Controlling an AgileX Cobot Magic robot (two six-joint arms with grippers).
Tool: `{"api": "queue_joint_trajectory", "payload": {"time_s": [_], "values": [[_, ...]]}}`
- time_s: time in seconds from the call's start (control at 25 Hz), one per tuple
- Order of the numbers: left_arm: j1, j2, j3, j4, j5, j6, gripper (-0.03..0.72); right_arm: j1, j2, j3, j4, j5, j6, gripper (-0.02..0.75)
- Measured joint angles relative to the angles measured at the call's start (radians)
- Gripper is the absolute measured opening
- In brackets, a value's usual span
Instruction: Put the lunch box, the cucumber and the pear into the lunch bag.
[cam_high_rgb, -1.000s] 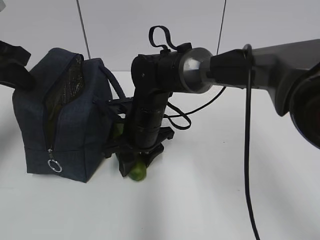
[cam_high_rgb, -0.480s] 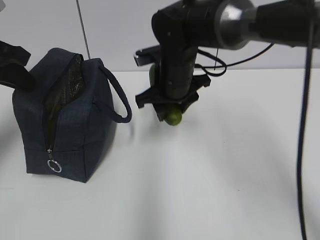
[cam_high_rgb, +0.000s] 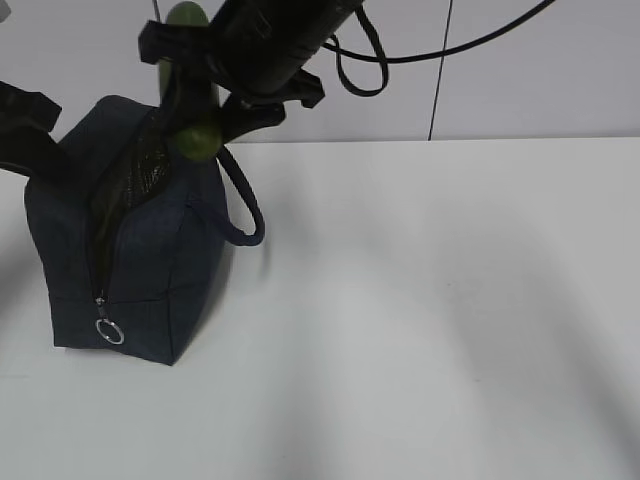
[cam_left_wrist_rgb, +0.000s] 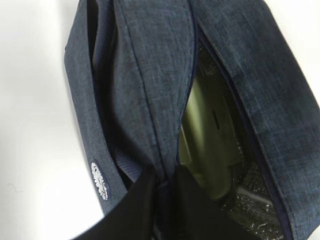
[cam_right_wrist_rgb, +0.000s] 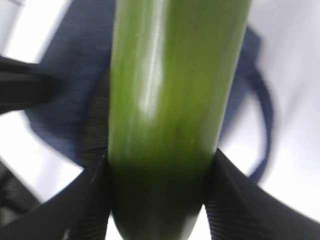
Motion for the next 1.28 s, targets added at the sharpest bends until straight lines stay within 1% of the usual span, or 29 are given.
{"api": "queue_joint_trajectory", "payload": {"time_s": [0.04,0.08,0.24,0.32,0.36,0.44,0.6,0.8,0.88,1.04,1.12,1.28], "values": [[0.0,0.0,0.0,0.0,0.0,0.0,0.022,0.0,0.0,-0.002,0.064,-0.013,-0.015,0.386],[0.0,0.0,0.0,0.0,0.0,0.0,0.022,0.002,0.0,-0.002,0.098,-0.021,-0.028,0.386],[0.0,0.0,0.0,0.0,-0.001,0.0,0.022,0.019,0.003,-0.002,0.17,-0.065,-0.043,0.386],[0.0,0.0,0.0,-0.001,-0.001,0.0,0.022,0.024,0.006,-0.002,0.18,-0.072,-0.044,0.386],[0.0,0.0,0.0,-0.001,-0.001,0.0,0.022,0.043,0.023,-0.002,0.198,-0.088,-0.048,0.386],[0.0,0.0,0.0,-0.001,-0.001,0.0,0.022,0.055,0.048,-0.002,0.2,-0.095,-0.048,0.386],[0.0,0.0,0.0,-0.001,-0.002,0.0,0.022,0.056,0.088,-0.002,0.202,-0.096,-0.048,0.386],[0.0,0.0,0.0,-0.004,-0.004,0.0,0.022,0.057,0.137,-0.002,0.242,-0.098,-0.046,0.386],[0.0,0.0,0.0,-0.005,-0.004,0.0,0.022,0.059,0.146,-0.002,0.239,-0.091,-0.046,0.386],[0.0,0.0,0.0,-0.009,-0.012,0.0,0.022,0.061,0.148,-0.004,0.138,-0.036,-0.015,0.384],[0.0,0.0,0.0,-0.014,-0.018,0.0,0.022,0.061,0.148,-0.004,0.055,0.009,0.012,0.381],[0.0,0.0,0.0,-0.018,-0.02,0.0,0.022,0.061,0.148,-0.004,0.019,0.044,0.016,0.38]]}}
